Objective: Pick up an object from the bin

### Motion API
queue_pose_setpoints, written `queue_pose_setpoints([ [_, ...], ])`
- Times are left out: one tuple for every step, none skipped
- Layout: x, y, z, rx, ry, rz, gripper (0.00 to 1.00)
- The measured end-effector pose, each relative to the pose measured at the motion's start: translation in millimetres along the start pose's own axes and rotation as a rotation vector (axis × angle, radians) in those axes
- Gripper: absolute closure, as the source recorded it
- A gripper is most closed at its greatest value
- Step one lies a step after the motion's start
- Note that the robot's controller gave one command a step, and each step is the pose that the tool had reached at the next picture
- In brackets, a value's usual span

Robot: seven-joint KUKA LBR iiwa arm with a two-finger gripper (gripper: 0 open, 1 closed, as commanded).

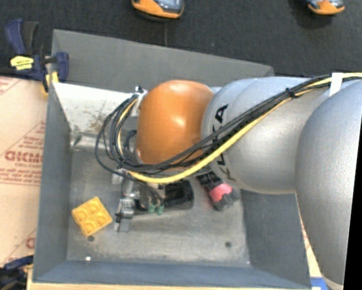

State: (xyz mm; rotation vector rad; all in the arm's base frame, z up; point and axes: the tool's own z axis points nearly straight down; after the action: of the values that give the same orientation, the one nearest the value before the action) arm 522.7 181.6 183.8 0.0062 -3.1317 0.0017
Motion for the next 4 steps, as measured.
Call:
queue_pose_setpoints([
  [-1.9,-0.8,-4.2,-0.001,-0.007,0.004,0.0],
  [-6.3,17.7,79.8,-0.001,-0.003,0.03,0.0],
  [-3.7,24.6,106.7,-0.001,-0.004,0.025,0.0],
  [21.3,53.7,86.0,-0.002,0.003,0.051,0.0],
])
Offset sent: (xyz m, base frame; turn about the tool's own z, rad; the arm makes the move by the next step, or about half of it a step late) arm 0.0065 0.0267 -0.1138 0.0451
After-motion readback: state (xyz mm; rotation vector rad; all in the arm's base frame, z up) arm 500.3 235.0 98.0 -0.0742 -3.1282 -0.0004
